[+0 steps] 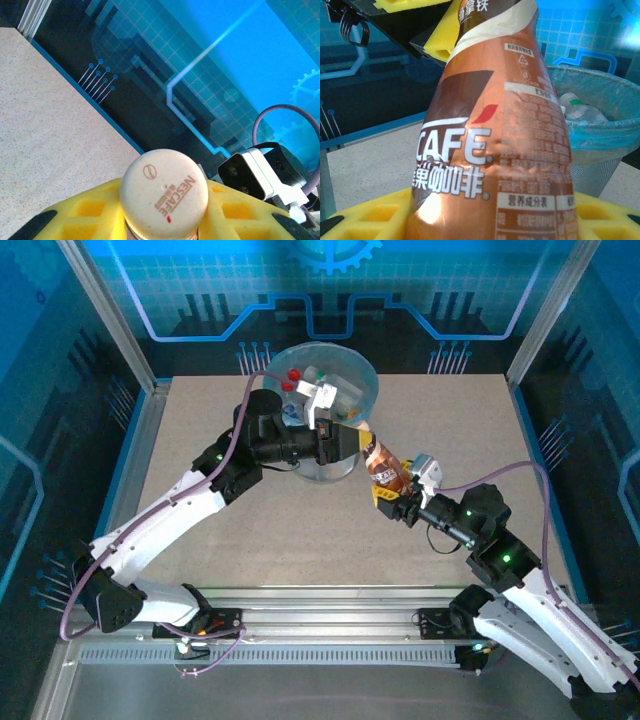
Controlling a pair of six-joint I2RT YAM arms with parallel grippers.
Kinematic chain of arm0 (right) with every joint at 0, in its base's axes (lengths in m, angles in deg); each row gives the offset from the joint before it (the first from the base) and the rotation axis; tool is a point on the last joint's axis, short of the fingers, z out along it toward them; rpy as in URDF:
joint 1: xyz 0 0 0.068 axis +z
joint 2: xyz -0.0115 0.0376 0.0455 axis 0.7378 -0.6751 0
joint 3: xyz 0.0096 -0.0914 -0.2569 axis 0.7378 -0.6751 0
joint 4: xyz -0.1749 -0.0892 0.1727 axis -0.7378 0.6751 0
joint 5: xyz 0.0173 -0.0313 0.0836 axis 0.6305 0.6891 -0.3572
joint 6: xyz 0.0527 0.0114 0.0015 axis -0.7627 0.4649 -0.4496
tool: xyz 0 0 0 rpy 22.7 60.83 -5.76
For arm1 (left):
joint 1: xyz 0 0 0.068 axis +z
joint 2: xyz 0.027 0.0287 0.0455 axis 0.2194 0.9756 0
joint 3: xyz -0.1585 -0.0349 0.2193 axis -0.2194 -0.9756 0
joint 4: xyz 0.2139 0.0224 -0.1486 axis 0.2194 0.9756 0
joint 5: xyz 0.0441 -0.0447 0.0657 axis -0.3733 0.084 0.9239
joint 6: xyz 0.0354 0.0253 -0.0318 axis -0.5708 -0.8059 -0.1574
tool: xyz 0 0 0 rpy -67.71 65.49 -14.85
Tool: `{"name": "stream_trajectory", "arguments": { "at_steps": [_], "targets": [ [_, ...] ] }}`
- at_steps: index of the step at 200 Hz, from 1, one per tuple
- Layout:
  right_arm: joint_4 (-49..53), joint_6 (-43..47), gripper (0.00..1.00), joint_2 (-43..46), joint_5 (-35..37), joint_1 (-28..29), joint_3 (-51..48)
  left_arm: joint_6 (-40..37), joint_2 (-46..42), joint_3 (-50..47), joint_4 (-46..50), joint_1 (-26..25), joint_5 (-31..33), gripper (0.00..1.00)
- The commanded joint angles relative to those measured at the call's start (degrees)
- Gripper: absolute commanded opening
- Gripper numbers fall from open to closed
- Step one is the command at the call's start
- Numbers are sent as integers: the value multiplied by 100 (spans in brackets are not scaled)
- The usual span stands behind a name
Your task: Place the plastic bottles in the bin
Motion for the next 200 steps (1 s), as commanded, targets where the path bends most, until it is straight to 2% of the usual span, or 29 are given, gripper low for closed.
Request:
{"name": "stream_trajectory", "arguments": {
  "at_steps": [1, 42, 72, 85, 102, 123, 154, 180, 200],
  "targets": [
    [-156, 42, 48, 73, 51, 42, -37, -137, -12, 224, 26, -4, 127, 8],
    [-51, 95, 51, 74, 72, 42, 35, -244, -30, 223, 12, 12, 281, 0],
    [-54, 21, 83, 138, 427, 42, 35, -448, -172, 274, 61, 89, 996, 0],
    [-2, -26, 93, 175, 794, 42, 63, -564, -238, 360, 119, 212, 1354, 0],
    [80, -44, 99, 256, 1203, 42, 87, -654, -302, 489, 113, 483, 1778, 0],
    [156, -13, 100, 386, 1452, 48, 81, -840, -248, 665, 81, 848, 2272, 0],
    [304, -59, 100, 501, 1644, 42, 52, -1802, 392, 1252, 375, 1152, 3380, 0],
    [480, -75, 100, 575, 1601, 41, 89, -2105, 1093, 1835, 673, 1317, 3524, 0],
    [679, -17, 100, 600, 1663, 42, 130, -1953, 1448, 2029, 770, 1408, 3215, 0]
  ]
}}
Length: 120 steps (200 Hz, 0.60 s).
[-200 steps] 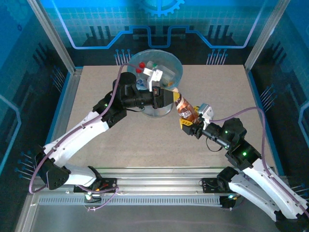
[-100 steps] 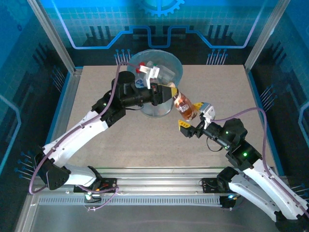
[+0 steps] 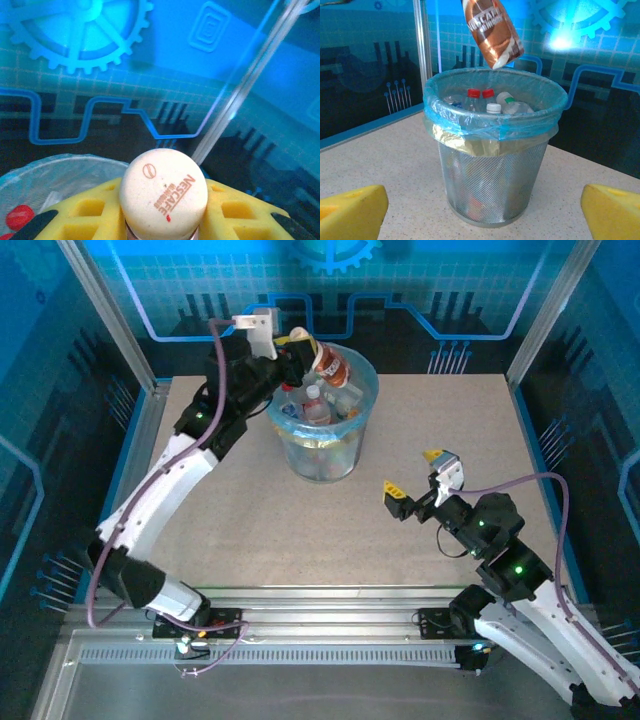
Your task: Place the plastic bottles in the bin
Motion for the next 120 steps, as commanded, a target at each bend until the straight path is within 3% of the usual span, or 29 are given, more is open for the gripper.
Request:
{"name": "stream_trajectory", "arguments": {
  "at_steps": [1, 11, 20, 30, 38, 69, 120],
  "targets": [
    [270, -11, 100, 101, 192, 37, 131, -245, 442, 263, 438, 111, 85, 0],
    [335, 20, 100, 104, 226, 37, 136, -166, 584, 412, 653, 145, -27, 6],
    [357, 35, 100, 105, 234, 37, 132, -129, 641, 464, 753, 152, -119, 29],
    [350, 42, 100, 107, 221, 37, 116, -144, 640, 430, 766, 156, -215, 68],
    [334, 40, 100, 108, 212, 37, 105, -147, 602, 360, 740, 156, -207, 82],
    [254, 37, 100, 89, 203, 37, 39, -181, 349, 113, 653, 218, 47, 93],
    [260, 2, 100, 42, 159, 38, 21, -284, -89, -384, 571, 324, 237, 92]
  ]
}}
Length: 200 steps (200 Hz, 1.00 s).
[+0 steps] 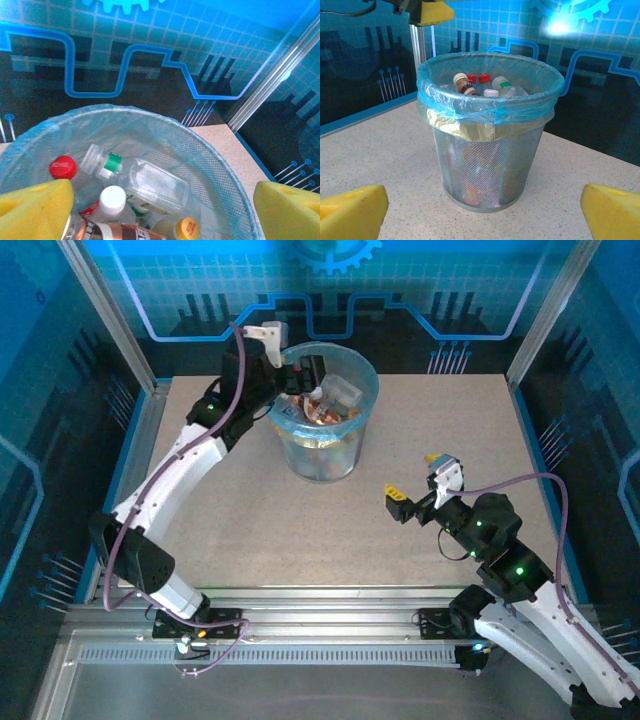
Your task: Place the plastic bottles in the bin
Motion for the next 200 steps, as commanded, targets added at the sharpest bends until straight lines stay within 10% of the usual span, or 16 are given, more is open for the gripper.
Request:
{"name": "stream_trajectory", "arguments": {
  "at_steps": [1, 103, 155, 200],
  "targets": [
    [-39, 5, 100, 10, 49, 42, 19, -189, -300, -236, -137, 77, 170, 92],
    [-835, 453, 100, -1215, 716, -588, -413, -1757, -2940, -5009, -2331, 396, 3336, 99],
    [-2462, 371, 100, -2701, 338, -1823, -1229, -2258, -2280, -7546, -5500, 630, 3621, 99],
    [-3983, 153, 100, -3526, 487, -2323, -1923, -2227, -1495, -7875, -6305, 840, 3528, 99]
  ]
}}
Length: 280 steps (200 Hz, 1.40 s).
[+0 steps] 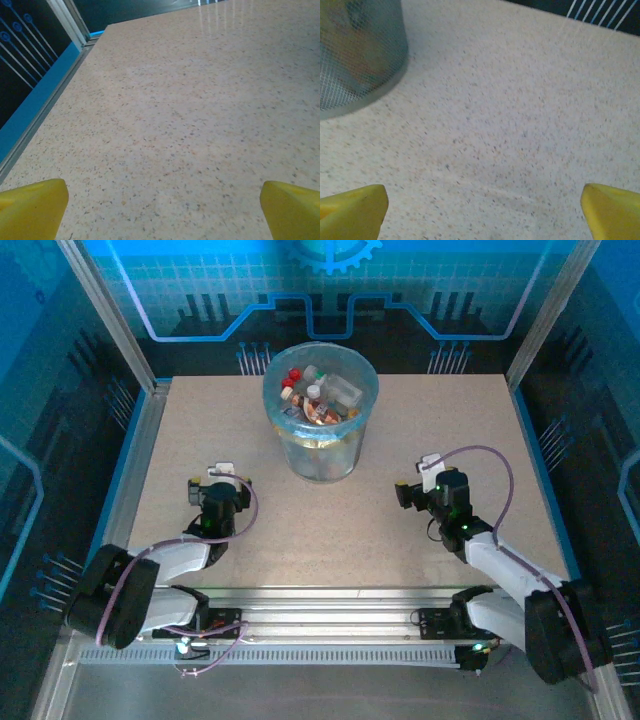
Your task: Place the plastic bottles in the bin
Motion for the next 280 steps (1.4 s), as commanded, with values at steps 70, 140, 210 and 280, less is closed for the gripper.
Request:
{"name": "stream_trajectory", "arguments": {
  "at_steps": [70, 140, 210, 280],
  "targets": [
    [-2005, -148, 100, -1152, -376, -674, -41, -128, -383, 149, 148, 381, -470, 99],
    [-3972, 408, 100, -2294, -1220, -814, -461, 492, 160, -447, -2106, 1657, -3323, 99],
    [-2895, 24, 100, -2382, -1126, -1073, 186, 537, 1582, 11, -2708, 1904, -4301, 99],
    [-2706, -141, 100, -2407, -1009, -1162, 283, 519, 1547, 623, -1474, 1794, -3856, 99]
  ]
}}
